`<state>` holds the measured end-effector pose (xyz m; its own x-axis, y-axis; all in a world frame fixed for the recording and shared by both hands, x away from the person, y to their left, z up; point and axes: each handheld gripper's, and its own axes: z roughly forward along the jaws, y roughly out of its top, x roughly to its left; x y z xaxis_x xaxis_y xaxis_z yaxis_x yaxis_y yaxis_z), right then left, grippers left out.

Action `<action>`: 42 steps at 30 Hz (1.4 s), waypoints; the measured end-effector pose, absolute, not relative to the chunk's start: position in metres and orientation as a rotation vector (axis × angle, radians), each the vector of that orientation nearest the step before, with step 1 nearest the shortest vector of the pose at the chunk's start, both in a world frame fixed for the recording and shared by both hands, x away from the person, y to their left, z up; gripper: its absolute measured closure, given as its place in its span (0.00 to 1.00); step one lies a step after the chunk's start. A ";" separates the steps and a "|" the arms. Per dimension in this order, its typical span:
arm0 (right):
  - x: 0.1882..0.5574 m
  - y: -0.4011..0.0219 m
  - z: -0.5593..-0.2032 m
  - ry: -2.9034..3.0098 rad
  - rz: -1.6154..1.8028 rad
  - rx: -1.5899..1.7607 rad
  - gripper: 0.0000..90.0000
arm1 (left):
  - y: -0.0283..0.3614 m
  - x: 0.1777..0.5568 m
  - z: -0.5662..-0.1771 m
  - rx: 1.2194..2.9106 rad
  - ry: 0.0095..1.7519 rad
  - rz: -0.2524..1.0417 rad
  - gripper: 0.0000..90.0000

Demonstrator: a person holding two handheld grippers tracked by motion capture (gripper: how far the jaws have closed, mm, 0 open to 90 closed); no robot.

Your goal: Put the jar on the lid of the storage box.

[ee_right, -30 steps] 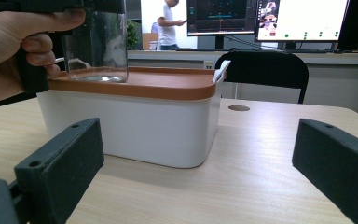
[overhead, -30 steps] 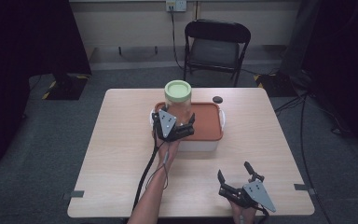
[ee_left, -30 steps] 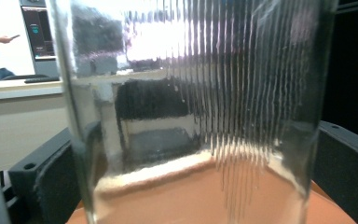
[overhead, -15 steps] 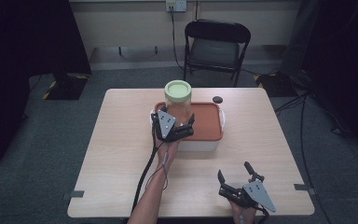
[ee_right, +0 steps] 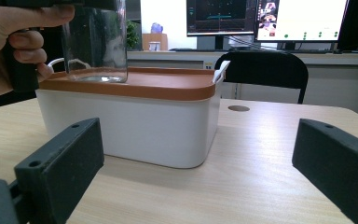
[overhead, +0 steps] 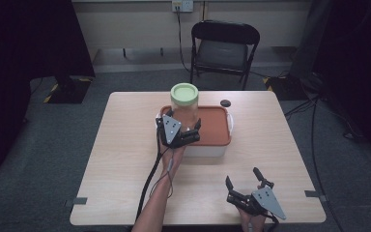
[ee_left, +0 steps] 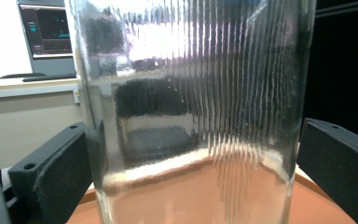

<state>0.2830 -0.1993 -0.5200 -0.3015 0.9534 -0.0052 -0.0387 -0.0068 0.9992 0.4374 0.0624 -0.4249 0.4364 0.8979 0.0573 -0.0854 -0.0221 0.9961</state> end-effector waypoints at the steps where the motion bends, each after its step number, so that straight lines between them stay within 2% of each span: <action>1: 0.283 -0.199 -0.520 1.400 1.450 1.020 0.01 | 0.062 0.437 -0.425 1.362 0.796 0.933 0.00; 42: 0.283 -0.199 -0.520 1.399 1.450 1.019 0.01 | 0.071 0.424 -0.420 1.367 0.812 0.929 0.00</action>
